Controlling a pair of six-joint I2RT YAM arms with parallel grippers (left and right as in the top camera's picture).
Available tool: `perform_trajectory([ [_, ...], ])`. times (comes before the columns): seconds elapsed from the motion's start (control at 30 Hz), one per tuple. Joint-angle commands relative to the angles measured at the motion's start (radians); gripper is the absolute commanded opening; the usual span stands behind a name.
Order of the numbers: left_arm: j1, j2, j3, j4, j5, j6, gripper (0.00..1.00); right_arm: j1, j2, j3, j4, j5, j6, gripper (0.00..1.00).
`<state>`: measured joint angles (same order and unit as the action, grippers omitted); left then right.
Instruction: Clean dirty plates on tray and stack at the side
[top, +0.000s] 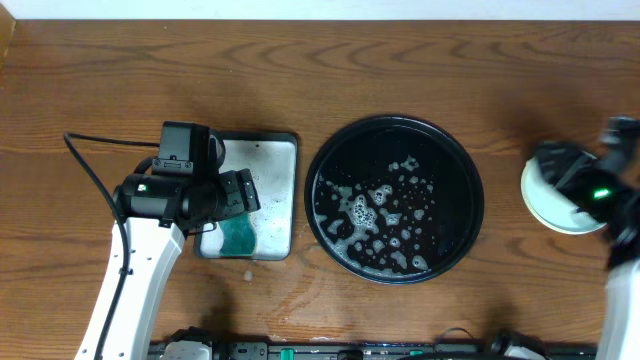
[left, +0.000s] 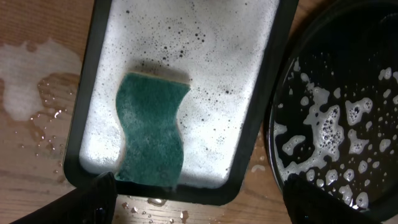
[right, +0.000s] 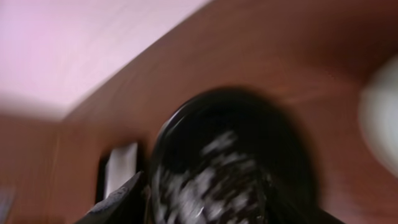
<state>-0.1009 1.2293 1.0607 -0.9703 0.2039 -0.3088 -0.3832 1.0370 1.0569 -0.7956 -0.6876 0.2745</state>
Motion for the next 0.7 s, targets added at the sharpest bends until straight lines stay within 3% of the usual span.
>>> perform_trajectory([
  [0.0,0.003,0.0,0.021,-0.005,-0.003,0.012,0.86,0.215,-0.141,0.013,-0.048,-0.02,-0.127,0.77],
  [0.03,0.003,0.0,0.021,-0.004,-0.003,0.012,0.86,0.271,-0.174,0.013,-0.064,-0.003,-0.126,0.99],
  [0.2,0.004,0.0,0.021,-0.005,-0.003,0.013,0.86,0.449,-0.285,0.012,-0.108,0.0,-0.089,0.99],
  [0.33,0.003,0.0,0.021,-0.004,-0.003,0.013,0.86,0.501,-0.34,0.013,-0.148,0.01,-0.1,0.99],
  [0.53,0.003,0.0,0.021,-0.004,-0.003,0.013,0.86,0.5,-0.366,0.013,-0.146,0.056,-0.39,0.99],
  [0.67,0.004,0.0,0.021,-0.004,-0.003,0.013,0.86,0.517,-0.438,-0.045,-0.086,0.298,-0.452,0.99],
])
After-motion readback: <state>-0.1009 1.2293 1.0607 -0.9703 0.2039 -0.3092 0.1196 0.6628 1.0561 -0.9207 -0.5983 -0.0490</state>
